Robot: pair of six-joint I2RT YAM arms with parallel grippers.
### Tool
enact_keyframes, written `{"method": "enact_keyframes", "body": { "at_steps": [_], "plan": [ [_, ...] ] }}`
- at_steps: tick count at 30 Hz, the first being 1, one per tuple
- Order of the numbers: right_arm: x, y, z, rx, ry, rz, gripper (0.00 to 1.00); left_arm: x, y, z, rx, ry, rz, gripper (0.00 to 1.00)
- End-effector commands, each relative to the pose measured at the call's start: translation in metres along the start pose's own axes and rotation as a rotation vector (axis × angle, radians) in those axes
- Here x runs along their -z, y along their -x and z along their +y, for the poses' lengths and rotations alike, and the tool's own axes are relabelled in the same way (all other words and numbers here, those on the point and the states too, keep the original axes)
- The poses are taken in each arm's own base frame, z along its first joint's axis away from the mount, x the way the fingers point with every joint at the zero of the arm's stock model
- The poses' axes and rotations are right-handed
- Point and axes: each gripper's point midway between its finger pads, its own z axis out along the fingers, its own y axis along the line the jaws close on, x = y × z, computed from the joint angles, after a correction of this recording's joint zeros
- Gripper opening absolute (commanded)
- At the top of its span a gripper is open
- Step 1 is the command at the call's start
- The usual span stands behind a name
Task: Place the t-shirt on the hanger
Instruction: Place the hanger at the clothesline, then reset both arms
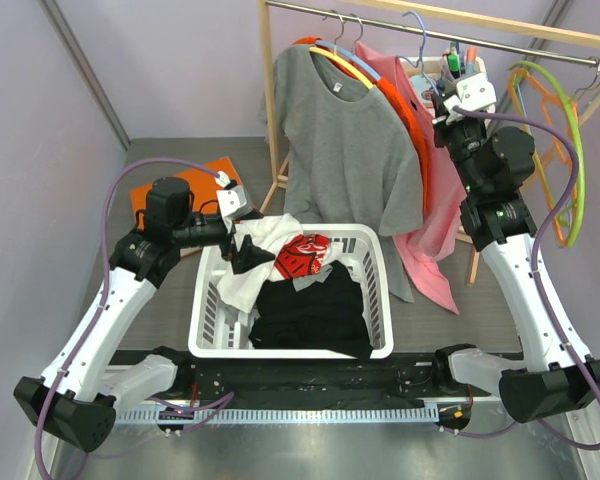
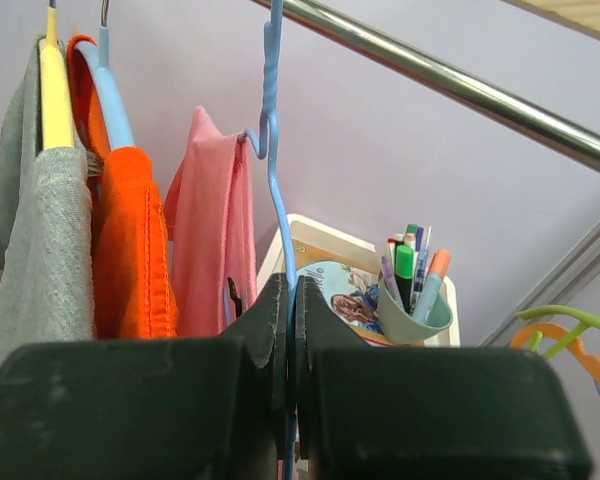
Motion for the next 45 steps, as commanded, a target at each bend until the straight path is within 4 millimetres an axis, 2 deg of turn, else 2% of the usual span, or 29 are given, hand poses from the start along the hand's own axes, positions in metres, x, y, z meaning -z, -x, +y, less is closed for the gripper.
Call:
{"method": "enact_keyframes", "body": {
  "at_steps": [1,8,16,22,25,26,27,28,29,31,32,33,35,36,37,38,40,41,43,45],
  "plan": [
    [-0.007,0.036,-0.012,0.012,-0.047,-0.134,0.01,0.005,0.005,-0.001,-0.03,0.013,-0.009,1.0],
    [-0.01,0.021,-0.006,-0.001,-0.034,-0.101,0.01,0.008,0.003,-0.001,-0.035,0.024,0.002,1.0],
    [-0.024,0.002,0.004,-0.013,-0.005,-0.065,0.01,0.01,-0.001,-0.001,-0.002,0.042,0.027,1.0],
    [-0.03,0.002,0.005,-0.026,-0.002,-0.063,0.01,0.015,-0.011,-0.005,0.029,0.061,0.054,1.0],
    [-0.027,0.005,0.005,-0.037,0.009,-0.054,0.21,0.018,-0.017,-0.002,0.074,0.106,0.071,1.0],
    [-0.021,0.013,0.004,-0.039,0.011,-0.063,0.39,0.019,-0.023,0.001,0.124,0.139,0.094,1.0],
    [-0.017,0.013,0.006,-0.043,0.024,-0.05,0.48,0.02,-0.026,0.002,0.15,0.154,0.109,1.0],
    [-0.012,0.022,0.006,-0.055,0.037,-0.06,0.55,0.021,-0.027,0.005,0.173,0.175,0.12,1.0],
    [-0.007,0.027,0.006,-0.061,0.041,-0.061,0.66,0.024,-0.029,0.007,0.202,0.196,0.129,1.0],
    [0.012,0.047,0.002,-0.081,0.045,-0.073,0.77,0.029,-0.028,0.007,0.277,0.22,0.13,1.0],
    [0.019,0.054,0.0,-0.087,0.043,-0.079,0.8,0.034,-0.026,0.011,0.302,0.243,0.121,1.0],
    [0.035,0.061,-0.002,-0.092,0.048,-0.067,0.82,0.037,-0.025,0.011,0.35,0.261,0.12,1.0],
    [0.053,0.073,-0.004,-0.103,0.05,-0.075,0.92,0.046,-0.017,0.019,0.38,0.314,0.115,1.0],
    [0.069,0.083,-0.005,-0.109,0.057,-0.079,0.94,0.05,-0.023,0.024,0.423,0.353,0.149,1.0],
    [0.078,0.087,-0.005,-0.128,0.058,-0.077,0.97,0.053,-0.022,0.029,0.438,0.388,0.163,1.0],
    [0.087,0.084,-0.001,-0.14,0.079,-0.046,0.98,0.059,-0.013,0.036,0.433,0.425,0.164,1.0],
    [0.106,0.095,0.002,-0.155,0.112,-0.038,1.0,0.067,-0.023,0.046,0.512,0.507,0.234,1.0],
    [0.115,0.082,0.014,-0.184,0.164,0.032,1.0,0.072,-0.015,0.051,0.517,0.542,0.228,1.0],
    [0.132,0.077,0.023,-0.21,0.211,0.081,1.0,0.081,-0.023,0.054,0.561,0.602,0.273,1.0],
    [0.149,0.048,0.043,-0.24,0.282,0.193,1.0,0.088,-0.026,0.052,0.567,0.632,0.285,1.0]
  ]
}}
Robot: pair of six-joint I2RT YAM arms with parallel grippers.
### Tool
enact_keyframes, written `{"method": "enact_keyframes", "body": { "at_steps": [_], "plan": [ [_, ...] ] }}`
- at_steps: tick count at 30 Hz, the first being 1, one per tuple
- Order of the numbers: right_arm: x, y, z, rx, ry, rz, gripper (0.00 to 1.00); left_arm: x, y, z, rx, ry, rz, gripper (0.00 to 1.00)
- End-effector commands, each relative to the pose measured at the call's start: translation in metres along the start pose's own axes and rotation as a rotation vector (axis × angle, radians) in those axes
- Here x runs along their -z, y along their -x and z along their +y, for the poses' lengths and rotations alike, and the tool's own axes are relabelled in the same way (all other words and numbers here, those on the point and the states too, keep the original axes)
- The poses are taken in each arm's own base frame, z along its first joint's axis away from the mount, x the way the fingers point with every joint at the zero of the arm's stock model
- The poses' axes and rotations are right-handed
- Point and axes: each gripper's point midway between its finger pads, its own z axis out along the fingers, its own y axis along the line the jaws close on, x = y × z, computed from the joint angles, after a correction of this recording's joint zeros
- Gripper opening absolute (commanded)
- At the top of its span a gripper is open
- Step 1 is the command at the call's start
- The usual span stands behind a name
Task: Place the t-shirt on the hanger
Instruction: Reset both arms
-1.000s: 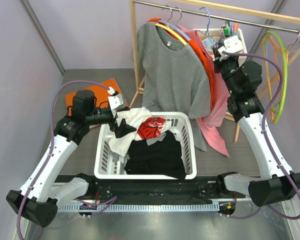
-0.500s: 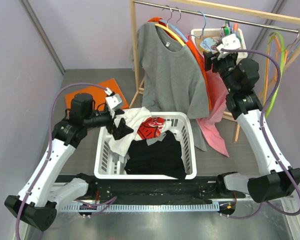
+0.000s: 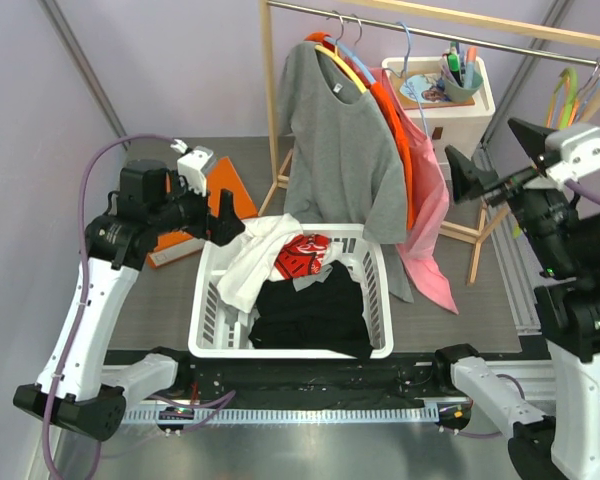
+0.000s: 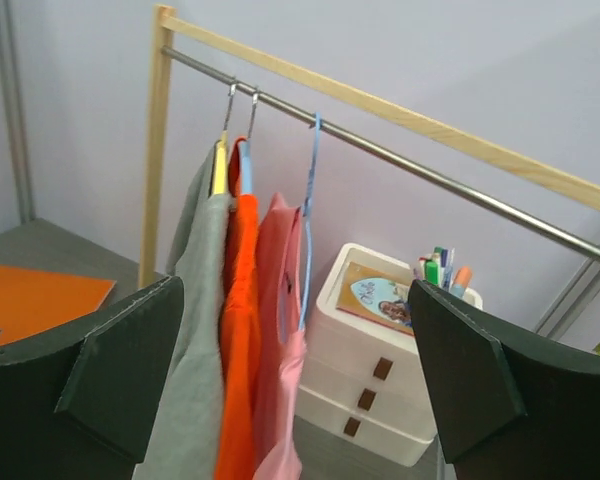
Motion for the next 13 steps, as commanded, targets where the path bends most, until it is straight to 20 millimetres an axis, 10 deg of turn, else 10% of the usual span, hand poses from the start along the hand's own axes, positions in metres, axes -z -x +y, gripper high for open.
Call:
{"method": "enact_keyframes", "body": {
  "at_steps": [1,5,13],
  "plan": [
    [0.031,-0.078,0.044,-0.134,0.167,0.308,1.0,0.025,-0.02,0.016,0.095,0.157,0.062,1.0],
    [0.071,-0.127,0.072,-0.213,0.244,0.469,1.0,0.044,-0.037,0.022,0.097,0.214,0.053,1.0],
    [0.108,-0.143,0.084,-0.261,0.241,0.509,1.0,0.085,-0.055,0.038,0.073,0.387,0.009,1.0]
  ]
}}
